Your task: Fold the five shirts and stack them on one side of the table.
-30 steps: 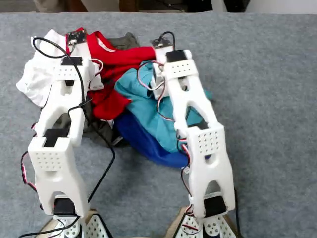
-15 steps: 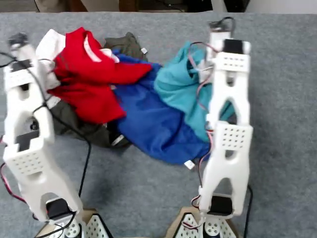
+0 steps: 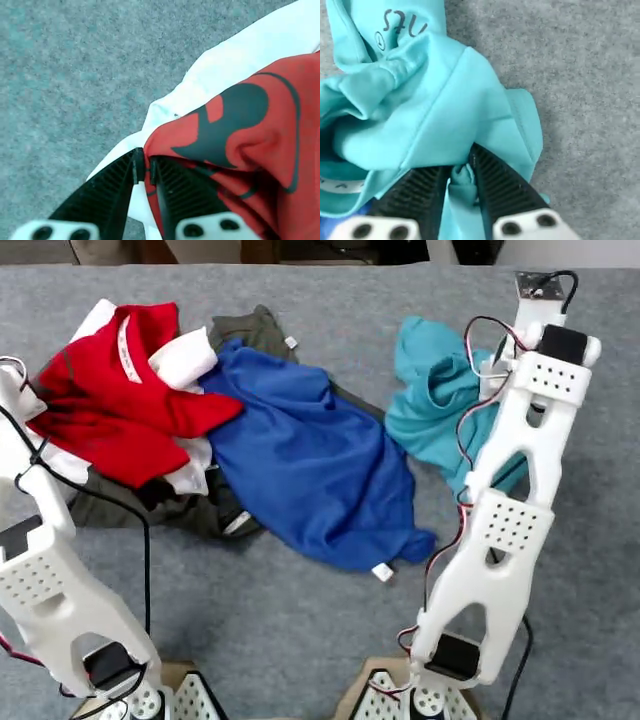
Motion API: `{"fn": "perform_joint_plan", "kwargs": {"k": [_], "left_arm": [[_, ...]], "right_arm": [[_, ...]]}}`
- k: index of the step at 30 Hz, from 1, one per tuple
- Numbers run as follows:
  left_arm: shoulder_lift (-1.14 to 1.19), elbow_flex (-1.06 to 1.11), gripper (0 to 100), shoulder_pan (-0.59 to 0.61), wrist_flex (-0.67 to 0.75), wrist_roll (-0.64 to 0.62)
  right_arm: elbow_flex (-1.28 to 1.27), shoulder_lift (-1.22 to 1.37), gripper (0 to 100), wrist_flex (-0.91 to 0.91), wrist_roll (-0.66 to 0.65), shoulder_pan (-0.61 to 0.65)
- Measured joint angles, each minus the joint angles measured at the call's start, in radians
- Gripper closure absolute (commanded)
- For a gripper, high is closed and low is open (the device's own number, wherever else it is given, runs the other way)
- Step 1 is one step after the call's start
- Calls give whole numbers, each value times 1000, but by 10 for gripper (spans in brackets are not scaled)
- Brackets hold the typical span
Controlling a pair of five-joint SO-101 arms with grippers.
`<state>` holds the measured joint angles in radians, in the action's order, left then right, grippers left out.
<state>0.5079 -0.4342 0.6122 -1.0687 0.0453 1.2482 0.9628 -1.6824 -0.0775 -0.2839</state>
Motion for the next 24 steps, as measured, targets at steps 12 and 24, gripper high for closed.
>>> {"fn": "perform_joint_plan", "kwargs": {"k": [12, 24], "left_arm": [[0, -330, 755, -49, -328, -38], [0, -560, 757, -157, -436, 229]], "right_arm": [[80, 0, 723, -54, 0, 196], [95, 0, 723, -64, 0, 259]]}}
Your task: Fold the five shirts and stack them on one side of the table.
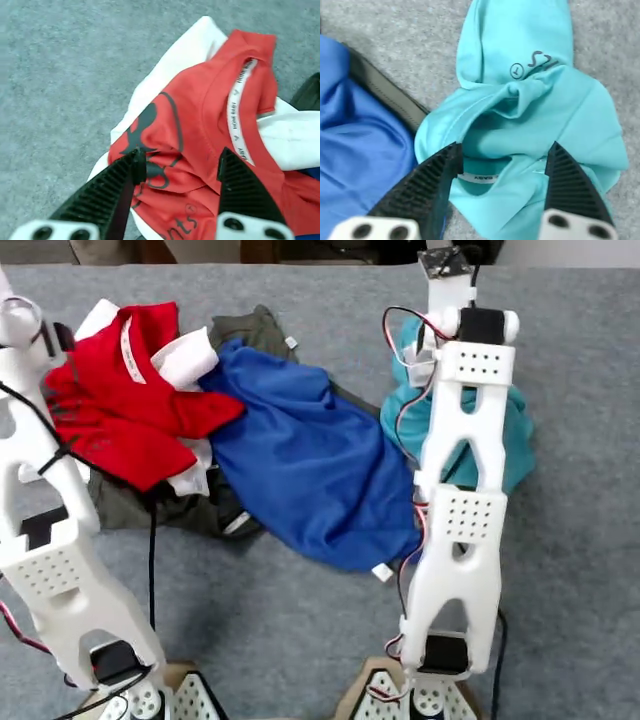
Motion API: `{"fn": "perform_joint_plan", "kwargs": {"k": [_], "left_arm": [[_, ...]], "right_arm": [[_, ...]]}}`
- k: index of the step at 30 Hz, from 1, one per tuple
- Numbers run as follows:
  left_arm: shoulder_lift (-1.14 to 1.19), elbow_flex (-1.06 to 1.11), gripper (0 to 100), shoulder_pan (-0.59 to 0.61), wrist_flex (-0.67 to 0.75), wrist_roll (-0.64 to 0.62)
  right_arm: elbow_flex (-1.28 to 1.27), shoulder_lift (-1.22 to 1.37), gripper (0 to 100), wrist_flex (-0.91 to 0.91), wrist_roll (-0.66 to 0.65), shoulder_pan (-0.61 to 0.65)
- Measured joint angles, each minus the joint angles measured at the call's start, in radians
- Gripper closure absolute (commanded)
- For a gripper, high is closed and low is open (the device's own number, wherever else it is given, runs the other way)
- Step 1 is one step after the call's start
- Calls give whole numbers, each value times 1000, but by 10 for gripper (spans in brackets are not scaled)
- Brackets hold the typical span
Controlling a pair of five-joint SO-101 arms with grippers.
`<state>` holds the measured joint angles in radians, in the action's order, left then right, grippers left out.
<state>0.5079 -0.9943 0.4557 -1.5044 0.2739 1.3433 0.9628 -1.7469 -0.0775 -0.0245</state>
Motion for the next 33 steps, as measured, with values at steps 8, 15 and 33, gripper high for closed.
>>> {"fn": "perform_joint_plan", "kwargs": {"k": [8, 15, 33], "left_arm": [[0, 86, 755, -18, 0, -15], [0, 199, 754, -66, 0, -114], [63, 572, 761, -446, 94, -552]], "right_arm": [[0, 0, 723, -8, 0, 40], [0, -8, 723, -8, 0, 100], [-137, -11, 723, -11, 2, 267]]}}
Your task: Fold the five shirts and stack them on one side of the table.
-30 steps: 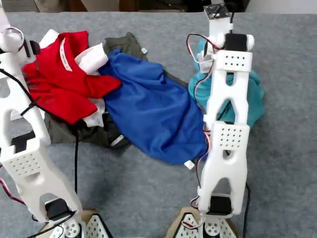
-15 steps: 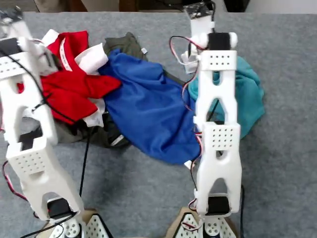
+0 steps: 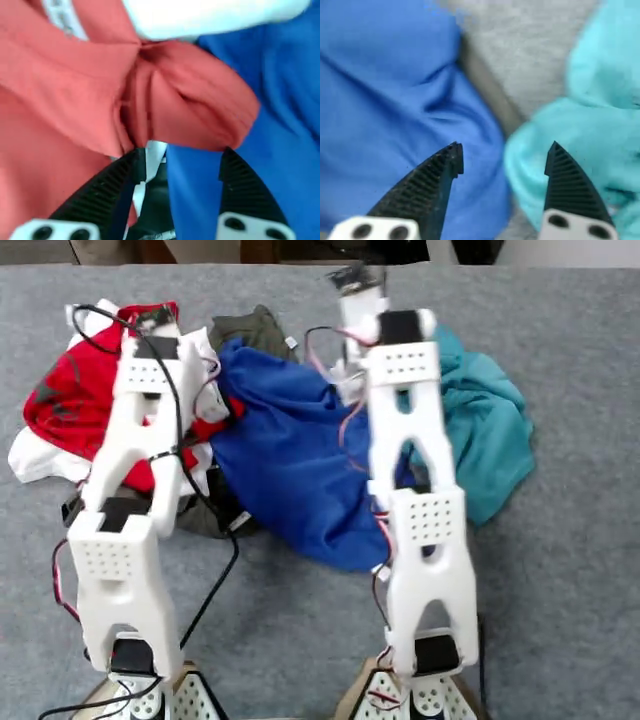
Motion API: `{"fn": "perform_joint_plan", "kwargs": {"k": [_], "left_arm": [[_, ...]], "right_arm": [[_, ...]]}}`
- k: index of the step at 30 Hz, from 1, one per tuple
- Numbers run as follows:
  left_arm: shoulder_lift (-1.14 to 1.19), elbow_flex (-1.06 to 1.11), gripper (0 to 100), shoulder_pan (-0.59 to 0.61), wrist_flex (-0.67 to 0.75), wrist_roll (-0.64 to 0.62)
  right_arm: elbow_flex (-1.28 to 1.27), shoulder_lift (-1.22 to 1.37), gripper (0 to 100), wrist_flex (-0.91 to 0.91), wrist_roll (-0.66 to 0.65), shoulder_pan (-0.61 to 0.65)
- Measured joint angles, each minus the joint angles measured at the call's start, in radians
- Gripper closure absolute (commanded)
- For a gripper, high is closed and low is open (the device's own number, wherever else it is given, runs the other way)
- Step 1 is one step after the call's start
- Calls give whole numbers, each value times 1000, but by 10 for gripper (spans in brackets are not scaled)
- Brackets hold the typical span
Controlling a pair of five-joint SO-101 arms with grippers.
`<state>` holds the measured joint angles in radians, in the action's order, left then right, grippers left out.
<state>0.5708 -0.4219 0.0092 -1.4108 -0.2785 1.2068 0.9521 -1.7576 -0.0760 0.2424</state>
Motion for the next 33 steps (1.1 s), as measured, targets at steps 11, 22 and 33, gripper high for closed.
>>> {"fn": "perform_joint_plan", "kwargs": {"k": [11, 22, 33], "left_arm": [[264, -186, 980, -31, -17, -58], [474, -640, 981, 169, -264, 43], [505, -953, 981, 635, -298, 215]], "right_arm": [[-71, 0, 723, 0, 0, 28], [0, 0, 724, 3, 0, -224], [64, 0, 722, 5, 0, -296]]}}
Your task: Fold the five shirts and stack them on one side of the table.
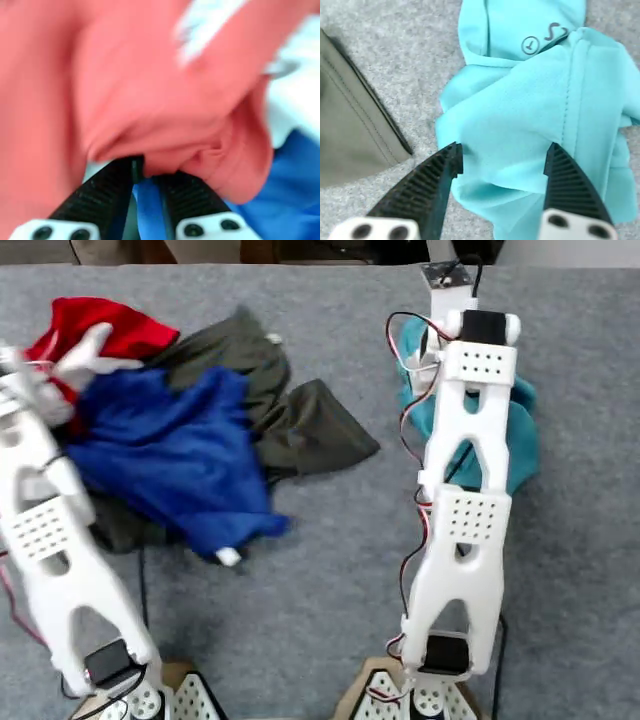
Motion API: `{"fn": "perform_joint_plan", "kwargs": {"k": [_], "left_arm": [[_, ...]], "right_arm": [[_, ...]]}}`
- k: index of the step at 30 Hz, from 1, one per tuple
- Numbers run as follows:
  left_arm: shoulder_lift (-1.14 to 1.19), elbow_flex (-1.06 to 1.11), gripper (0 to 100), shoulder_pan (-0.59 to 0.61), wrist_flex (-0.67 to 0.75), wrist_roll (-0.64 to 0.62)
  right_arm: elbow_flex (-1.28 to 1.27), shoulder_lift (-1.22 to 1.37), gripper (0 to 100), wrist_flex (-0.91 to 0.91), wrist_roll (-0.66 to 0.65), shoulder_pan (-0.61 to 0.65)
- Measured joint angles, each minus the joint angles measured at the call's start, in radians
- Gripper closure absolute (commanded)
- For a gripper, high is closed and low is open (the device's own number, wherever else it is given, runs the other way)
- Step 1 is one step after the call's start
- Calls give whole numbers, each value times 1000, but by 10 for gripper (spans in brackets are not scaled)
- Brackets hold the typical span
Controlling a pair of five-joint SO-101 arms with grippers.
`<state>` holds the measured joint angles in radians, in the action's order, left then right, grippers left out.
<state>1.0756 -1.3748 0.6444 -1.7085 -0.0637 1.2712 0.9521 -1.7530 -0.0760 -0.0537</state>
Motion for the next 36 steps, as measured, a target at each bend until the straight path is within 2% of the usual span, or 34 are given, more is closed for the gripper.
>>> {"fn": "perform_joint_plan", "kwargs": {"k": [4, 8, 11, 16, 19, 24, 26, 31, 36], "left_arm": [[0, -69, 981, 87, 0, 3], [0, -100, 976, 112, 0, 5], [0, -106, 898, 106, -29, 6], [-11, -107, 780, 26, -40, -26], [-72, -107, 774, -49, -40, -87], [-160, -107, 776, -227, -40, -115], [-173, -91, 776, -308, -40, -120], [-180, 61, 772, -537, -40, -141], [-180, 241, 774, -755, -40, -141]], "right_arm": [[51, 0, 722, 0, 0, -2], [123, 0, 721, 0, 0, -18], [140, 0, 721, 0, 0, -41], [110, 0, 721, 0, 0, -61], [52, 8, 723, 0, 0, -61], [12, 100, 730, 20, 0, -58], [12, 120, 781, 20, 0, -49], [9, 127, 996, 31, 0, -35], [9, 127, 993, 38, 0, -35]]}}
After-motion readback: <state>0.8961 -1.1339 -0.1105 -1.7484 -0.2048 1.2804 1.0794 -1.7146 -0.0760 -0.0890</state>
